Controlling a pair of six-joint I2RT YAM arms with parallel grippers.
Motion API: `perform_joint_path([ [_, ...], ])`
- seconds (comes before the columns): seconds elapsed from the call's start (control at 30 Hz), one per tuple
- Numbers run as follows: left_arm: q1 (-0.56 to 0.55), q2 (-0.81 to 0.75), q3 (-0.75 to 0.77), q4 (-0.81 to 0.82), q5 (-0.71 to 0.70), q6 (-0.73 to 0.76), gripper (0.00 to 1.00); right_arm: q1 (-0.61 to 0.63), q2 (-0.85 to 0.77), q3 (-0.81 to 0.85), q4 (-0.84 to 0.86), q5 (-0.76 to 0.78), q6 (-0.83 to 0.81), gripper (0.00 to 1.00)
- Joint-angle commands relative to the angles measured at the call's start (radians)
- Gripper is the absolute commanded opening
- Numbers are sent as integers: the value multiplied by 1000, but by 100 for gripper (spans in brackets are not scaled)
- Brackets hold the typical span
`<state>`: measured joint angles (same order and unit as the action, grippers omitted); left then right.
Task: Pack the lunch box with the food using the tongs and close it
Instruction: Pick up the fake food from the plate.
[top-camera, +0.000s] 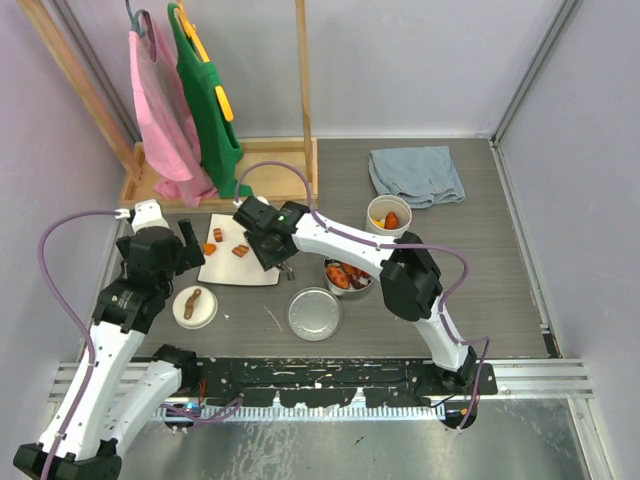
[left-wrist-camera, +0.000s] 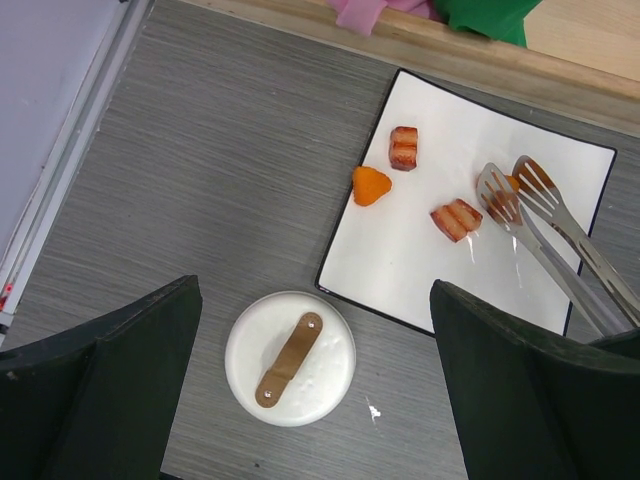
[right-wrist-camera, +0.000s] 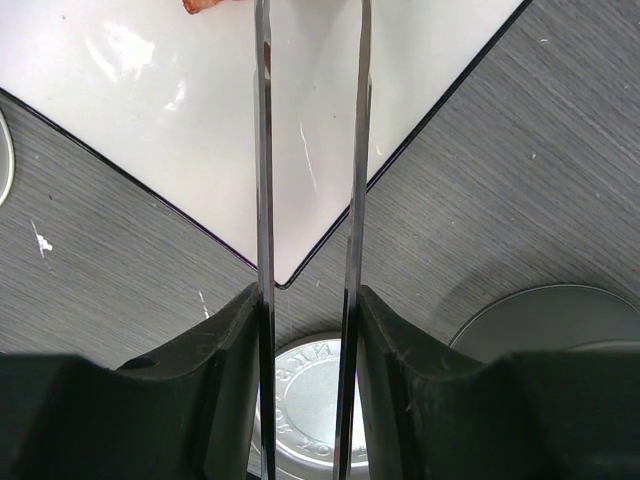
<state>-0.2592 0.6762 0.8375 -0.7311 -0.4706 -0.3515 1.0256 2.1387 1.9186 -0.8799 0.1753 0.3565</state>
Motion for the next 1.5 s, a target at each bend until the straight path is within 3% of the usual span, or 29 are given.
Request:
perform_joint_path([
  [0.0, 5, 0, 30, 7, 10, -26, 98, 0, -6, 74, -19, 29, -22, 43],
  [0.4, 6, -81, -10, 7, 1, -35, 98, -1, -98, -15, 16, 35, -6, 40],
  [0.7, 6, -53, -4, -6, -7, -31, 98, -1, -172, -77, 51, 31, 19, 39],
  [1.23, 5, -45, -3, -14, 2, -33, 98, -23, -416, -197, 2, 63, 34, 39],
  [1.47, 5, -53, -8, -11, 9, -35, 98, -126, -603, -346, -18, -46, 7, 39],
])
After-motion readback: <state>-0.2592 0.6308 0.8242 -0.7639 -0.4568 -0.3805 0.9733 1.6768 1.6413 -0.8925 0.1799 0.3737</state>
